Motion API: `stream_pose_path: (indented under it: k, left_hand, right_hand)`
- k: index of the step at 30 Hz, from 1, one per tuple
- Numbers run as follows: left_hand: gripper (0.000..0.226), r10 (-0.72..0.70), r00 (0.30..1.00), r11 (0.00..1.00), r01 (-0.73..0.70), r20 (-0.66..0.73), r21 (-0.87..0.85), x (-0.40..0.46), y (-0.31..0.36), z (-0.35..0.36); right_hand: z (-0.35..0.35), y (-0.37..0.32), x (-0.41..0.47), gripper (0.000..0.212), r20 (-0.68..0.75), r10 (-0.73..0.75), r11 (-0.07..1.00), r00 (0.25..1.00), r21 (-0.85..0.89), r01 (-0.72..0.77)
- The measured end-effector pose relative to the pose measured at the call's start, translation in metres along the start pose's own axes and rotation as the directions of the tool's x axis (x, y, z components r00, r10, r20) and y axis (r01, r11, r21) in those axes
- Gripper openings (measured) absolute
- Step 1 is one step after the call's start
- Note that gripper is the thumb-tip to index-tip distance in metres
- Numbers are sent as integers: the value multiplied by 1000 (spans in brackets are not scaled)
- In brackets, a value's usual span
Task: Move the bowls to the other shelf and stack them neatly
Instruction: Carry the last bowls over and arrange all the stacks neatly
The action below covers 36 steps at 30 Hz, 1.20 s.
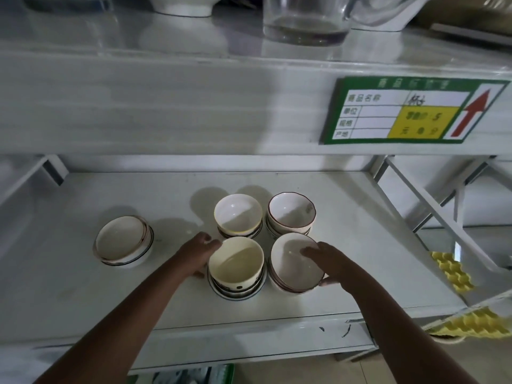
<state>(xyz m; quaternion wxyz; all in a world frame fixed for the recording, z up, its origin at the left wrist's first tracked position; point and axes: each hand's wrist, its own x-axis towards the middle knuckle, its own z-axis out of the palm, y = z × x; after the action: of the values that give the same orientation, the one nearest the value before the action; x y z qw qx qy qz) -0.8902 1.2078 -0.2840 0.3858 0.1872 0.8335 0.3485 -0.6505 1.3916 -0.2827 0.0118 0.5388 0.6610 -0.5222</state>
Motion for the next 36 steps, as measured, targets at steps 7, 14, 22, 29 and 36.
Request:
stream_pose_path:
  k: [7, 14, 22, 29, 36]
  left_hand:
    - [32, 14, 991, 996, -1, 134, -95, -13, -17, 15]
    - [53, 58, 998, 994, -54, 40, -97, -22, -12, 19]
    - [56, 127, 989, 991, -130, -79, -36, -29, -18, 21]
    - [44, -66, 995, 952, 84, 73, -294, -31, -24, 21]
    - [49, -58, 998, 964, 65, 34, -258, -24, -25, 24]
  right_hand:
    - [1, 6, -7, 30, 89, 40, 983, 995, 176, -56]
    - [2, 6, -7, 36, 115, 31, 984, 993, 168, -50]
    - [8, 18, -18, 38, 205, 41, 945, 978, 310, -105]
    - [16, 20, -17, 39, 206, 101, 878, 973, 442, -185]
    - [22, 19, -18, 42, 190, 83, 883, 978, 440, -161]
